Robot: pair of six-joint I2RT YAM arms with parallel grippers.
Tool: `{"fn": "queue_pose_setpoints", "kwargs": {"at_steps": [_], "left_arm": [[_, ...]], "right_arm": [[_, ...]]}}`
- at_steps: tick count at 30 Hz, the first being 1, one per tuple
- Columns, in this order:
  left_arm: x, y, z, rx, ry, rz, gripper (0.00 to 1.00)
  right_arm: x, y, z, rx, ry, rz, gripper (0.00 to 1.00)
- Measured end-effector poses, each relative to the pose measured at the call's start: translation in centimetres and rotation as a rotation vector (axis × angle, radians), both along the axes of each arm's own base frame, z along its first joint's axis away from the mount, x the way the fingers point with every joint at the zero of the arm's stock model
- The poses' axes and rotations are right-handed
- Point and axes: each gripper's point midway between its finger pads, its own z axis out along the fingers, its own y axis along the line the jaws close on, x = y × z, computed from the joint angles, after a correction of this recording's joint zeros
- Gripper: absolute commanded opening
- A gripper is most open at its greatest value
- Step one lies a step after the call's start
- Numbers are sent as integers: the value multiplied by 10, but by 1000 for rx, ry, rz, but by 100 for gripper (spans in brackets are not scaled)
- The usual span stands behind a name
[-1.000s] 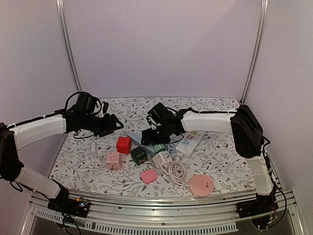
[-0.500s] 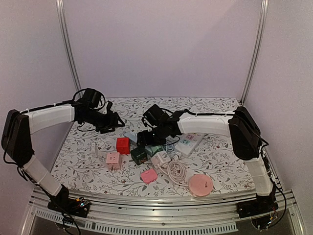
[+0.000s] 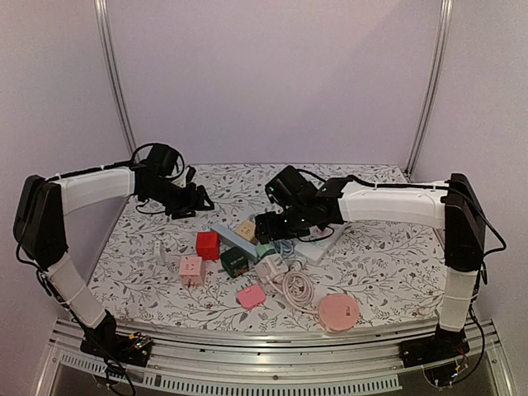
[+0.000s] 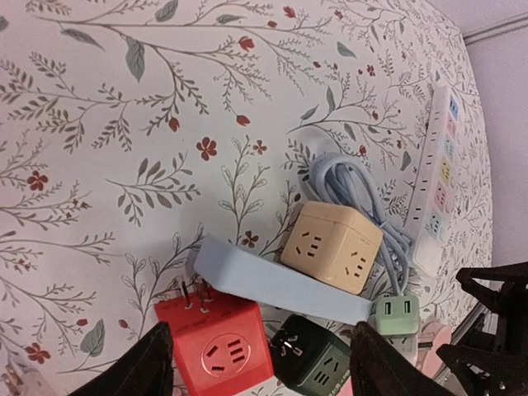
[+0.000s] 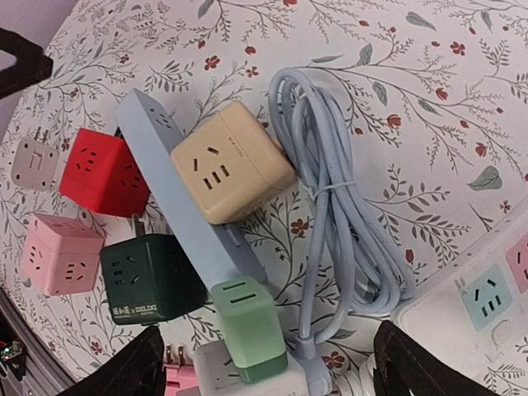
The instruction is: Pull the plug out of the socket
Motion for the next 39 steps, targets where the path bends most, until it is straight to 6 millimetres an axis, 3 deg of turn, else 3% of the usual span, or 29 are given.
{"fn": "queue_pose_setpoints", "kwargs": {"at_steps": [5, 8, 11, 14, 17, 27, 35, 39], "left_arm": [[15, -28, 37, 28, -142, -110, 73], [16, -54, 40, 72, -185, -184, 79], [16, -77, 29, 124, -193, -227, 80], [14, -91, 11, 171, -174, -251, 81], [15, -105, -10, 204, -143, -277, 81], [10, -128, -51, 284, -78, -383, 83], [0, -128, -60, 358, -73, -429, 84], [-4, -131, -62, 381, -84, -457, 77]], "right_arm": [[-8, -31, -30, -75, 21, -76, 88], [-20, -64, -29, -105, 6, -126, 89], [-25, -85, -3, -91, -40, -164, 89], [-21, -92, 28, -48, -106, -191, 89], [-18, -99, 44, -42, -153, -212, 93], [-22, -134, 20, -121, -150, -252, 93], [-23, -136, 21, -97, -149, -256, 94], [-20, -133, 21, -81, -138, -254, 94]]}}
